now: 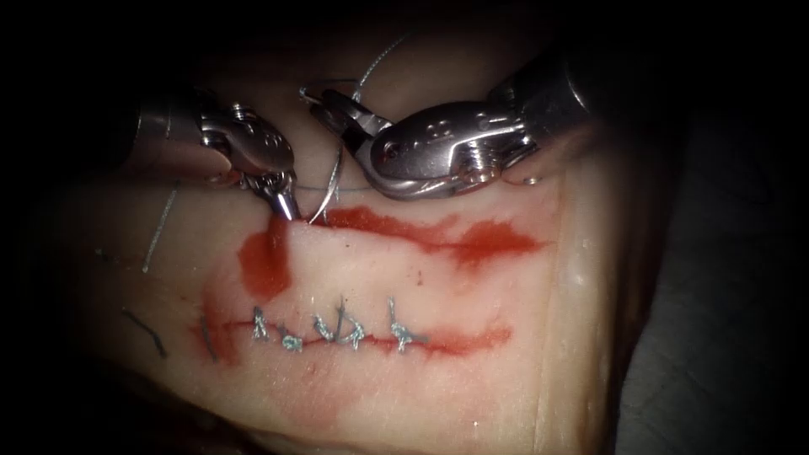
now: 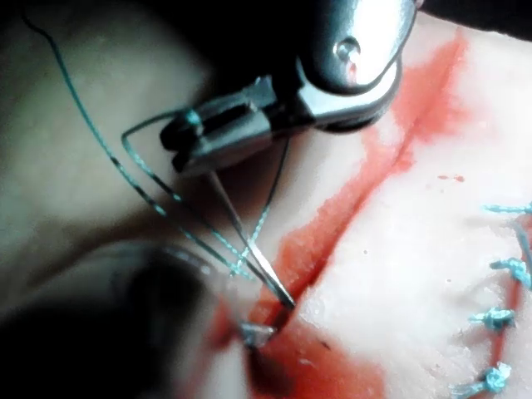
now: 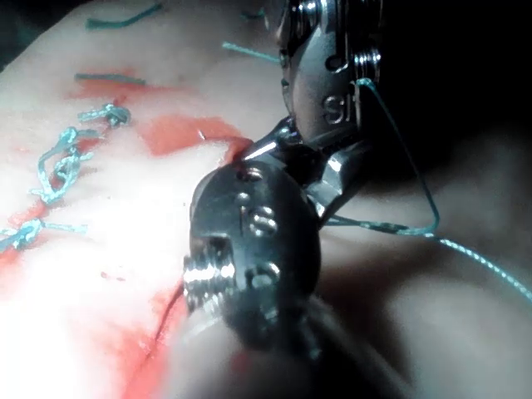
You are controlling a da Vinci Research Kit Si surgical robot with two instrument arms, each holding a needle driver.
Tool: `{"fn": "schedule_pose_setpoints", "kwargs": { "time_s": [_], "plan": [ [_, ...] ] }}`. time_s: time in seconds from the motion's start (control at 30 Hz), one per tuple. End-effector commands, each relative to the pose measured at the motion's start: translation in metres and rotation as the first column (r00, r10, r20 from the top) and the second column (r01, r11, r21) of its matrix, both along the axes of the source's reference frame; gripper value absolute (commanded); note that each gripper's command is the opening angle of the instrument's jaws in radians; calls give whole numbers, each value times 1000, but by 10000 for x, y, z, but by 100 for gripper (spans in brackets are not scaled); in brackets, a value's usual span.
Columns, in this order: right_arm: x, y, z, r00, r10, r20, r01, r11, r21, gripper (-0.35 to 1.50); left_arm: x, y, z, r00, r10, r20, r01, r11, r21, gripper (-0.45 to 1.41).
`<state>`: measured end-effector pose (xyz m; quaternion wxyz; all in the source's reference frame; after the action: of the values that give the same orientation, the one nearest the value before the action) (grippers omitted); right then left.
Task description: Wound Closure
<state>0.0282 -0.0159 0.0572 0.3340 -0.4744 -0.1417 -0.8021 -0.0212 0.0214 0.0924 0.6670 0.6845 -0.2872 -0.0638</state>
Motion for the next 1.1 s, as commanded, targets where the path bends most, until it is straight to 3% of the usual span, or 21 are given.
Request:
{"fn": "schedule_pose_setpoints", "kwargs": {
  "time_s": [0.03,0.87,1.1],
  "plan": [
    [9,-1,4,999,27,-18,-27,999,32,-35,-5,3,5,1000,1,0,-1,1000,-2,-45],
    [7,-4,9,993,117,25,-119,985,122,-35,-3,4,2,1000,-3,-1,3,1000,5,-45],
    [7,-9,15,974,223,-33,-206,940,274,-35,-4,3,2,1000,-11,-4,11,1000,3,-45]
  ]
}}
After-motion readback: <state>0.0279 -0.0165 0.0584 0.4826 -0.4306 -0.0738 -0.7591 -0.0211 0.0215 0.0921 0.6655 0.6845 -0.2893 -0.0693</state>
